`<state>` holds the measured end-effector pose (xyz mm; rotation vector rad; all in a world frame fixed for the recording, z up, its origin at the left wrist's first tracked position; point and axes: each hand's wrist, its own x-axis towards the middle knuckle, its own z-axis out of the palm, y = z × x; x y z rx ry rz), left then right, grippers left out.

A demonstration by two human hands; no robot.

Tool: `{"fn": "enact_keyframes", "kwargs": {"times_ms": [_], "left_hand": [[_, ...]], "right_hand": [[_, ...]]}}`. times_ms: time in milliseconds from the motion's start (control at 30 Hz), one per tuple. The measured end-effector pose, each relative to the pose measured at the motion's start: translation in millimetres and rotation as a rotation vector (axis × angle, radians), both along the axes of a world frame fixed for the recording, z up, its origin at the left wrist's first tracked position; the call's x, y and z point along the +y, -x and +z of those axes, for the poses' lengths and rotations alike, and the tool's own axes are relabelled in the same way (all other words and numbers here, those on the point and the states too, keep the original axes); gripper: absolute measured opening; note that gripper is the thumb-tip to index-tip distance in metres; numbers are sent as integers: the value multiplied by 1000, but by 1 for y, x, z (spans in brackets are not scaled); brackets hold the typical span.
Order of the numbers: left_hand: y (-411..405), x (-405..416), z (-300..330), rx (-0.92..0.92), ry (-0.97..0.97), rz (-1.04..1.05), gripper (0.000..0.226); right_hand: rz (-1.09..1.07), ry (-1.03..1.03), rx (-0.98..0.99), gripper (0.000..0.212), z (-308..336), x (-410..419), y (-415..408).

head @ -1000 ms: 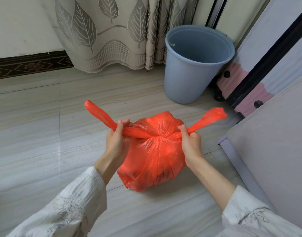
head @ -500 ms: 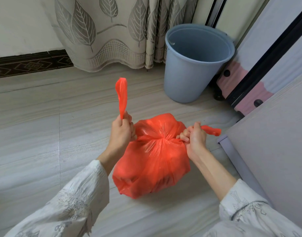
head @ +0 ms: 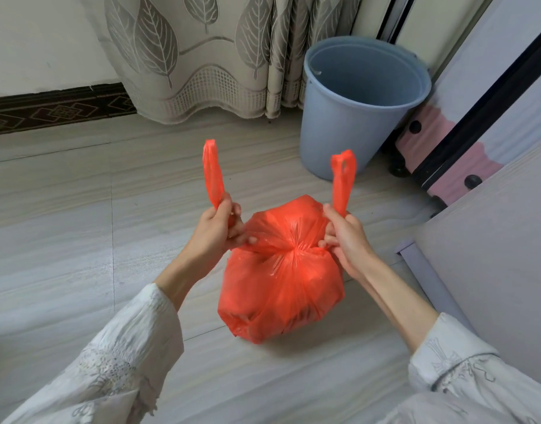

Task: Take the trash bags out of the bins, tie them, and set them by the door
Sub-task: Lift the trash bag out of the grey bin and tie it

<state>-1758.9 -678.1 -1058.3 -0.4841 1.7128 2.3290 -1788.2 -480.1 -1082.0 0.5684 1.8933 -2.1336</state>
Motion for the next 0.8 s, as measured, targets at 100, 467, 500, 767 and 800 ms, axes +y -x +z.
{"fn": "enact_keyframes", "kwargs": {"times_ms": [100, 467, 500, 767, 800], "left_hand": [[2, -1, 13, 58, 75, -50, 38], [11, 1, 44, 149, 57, -46, 28], [12, 2, 45, 151, -12, -32, 26], [18, 1, 34, 136, -12, 33, 28], [17, 0, 30, 128, 95, 46, 39]], "right_hand": [[51, 68, -35, 23, 1, -5, 4], [585, -788, 368, 24, 16, -38, -1], [684, -786, 355, 25, 17, -42, -2], [769, -627, 241, 33, 7, -45, -4], [754, -628, 221, 39, 7, -45, -3]]}}
